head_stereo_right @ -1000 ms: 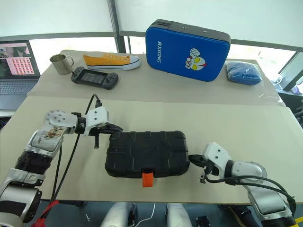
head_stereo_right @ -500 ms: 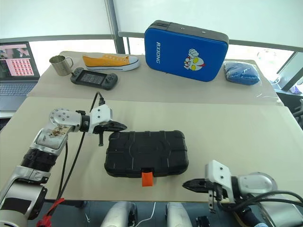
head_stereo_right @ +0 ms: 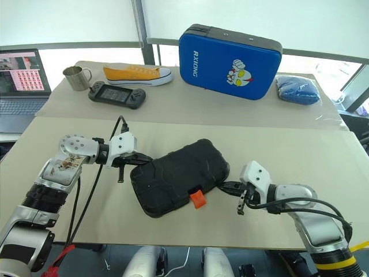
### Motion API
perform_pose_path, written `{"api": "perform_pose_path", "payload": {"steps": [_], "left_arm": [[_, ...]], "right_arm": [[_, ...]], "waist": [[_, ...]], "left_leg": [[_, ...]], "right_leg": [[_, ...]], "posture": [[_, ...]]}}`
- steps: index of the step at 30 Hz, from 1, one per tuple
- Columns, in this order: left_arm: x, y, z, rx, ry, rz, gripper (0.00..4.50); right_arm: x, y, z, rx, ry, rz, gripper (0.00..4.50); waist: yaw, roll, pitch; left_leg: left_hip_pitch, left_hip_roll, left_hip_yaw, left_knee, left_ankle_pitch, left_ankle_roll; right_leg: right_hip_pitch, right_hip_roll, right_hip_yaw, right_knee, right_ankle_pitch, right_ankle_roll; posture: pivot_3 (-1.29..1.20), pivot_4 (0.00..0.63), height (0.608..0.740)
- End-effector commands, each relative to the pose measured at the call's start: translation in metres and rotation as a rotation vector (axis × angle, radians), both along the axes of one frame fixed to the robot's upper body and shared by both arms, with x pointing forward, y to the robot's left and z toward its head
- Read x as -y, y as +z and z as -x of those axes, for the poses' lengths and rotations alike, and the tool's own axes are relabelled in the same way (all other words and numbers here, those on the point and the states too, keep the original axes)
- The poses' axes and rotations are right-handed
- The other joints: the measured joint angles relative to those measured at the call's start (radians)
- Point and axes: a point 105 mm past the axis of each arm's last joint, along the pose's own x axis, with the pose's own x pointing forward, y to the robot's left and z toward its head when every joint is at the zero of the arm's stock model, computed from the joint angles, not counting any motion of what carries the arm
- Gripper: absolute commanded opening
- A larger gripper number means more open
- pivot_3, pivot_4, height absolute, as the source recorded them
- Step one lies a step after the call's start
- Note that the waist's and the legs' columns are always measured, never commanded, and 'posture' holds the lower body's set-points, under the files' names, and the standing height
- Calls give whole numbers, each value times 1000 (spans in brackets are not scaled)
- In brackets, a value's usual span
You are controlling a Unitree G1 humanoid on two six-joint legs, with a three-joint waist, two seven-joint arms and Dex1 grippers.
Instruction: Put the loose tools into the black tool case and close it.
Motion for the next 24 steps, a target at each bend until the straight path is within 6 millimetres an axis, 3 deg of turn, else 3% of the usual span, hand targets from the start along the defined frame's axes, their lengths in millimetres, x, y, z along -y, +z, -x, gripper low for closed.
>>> {"api": "perform_pose_path", "payload": {"steps": [1, 4, 7, 9, 12, 18, 24], "left_arm": [[0, 22, -6, 63, 8, 37, 47], [8, 55, -13, 53, 32, 158, 47], [21, 77, -3, 7, -35, 217, 47], [39, 69, 22, -41, -188, 142, 47], [52, 44, 42, -49, -318, 11, 47], [66, 8, 42, -76, -323, -37, 47], [60, -11, 44, -70, -295, -79, 47]], "right_arm": [[7, 17, 1, 42, -4, 0, 0], [7, 23, 9, 26, 24, -23, 0], [3, 27, 15, 19, 53, -40, 0], [-5, 31, 22, 19, 95, -61, 0], [-11, 30, 29, 18, 121, -78, 0], [-19, 26, 38, 8, 202, -56, 0], [-27, 22, 40, 24, 270, -29, 0]], "waist": [[1, 0, 0], [4, 0, 0], [1, 0, 0], [-2, 0, 0], [-4, 1, -1], [0, 1, -1], [0, 2, -1]], "left_leg": [[0, 0, 0, 0, 0, 0], [-1, 0, 0, 1, 0, 0], [-3, 0, -2, 2, 0, 0], [-3, 0, -3, 2, 0, 0], [-2, 0, -3, 2, 0, 0], [-1, 0, -2, 3, 0, 0], [1, -1, -4, 3, 0, 1]], "right_leg": [[0, 0, 0, 0, 0, 0], [0, 0, 0, 0, 0, 0], [0, 0, -1, 0, 0, 0], [0, 0, -1, 0, 0, 0], [0, 0, -1, 0, 0, 0], [1, 0, 0, 0, 0, 1], [3, 0, 0, 0, 0, 1]], "posture": [[0, 150, 740], [0, 150, 740], [0, 150, 740], [0, 150, 740], [0, 150, 740], [0, 150, 740], [0, 150, 740]]}}
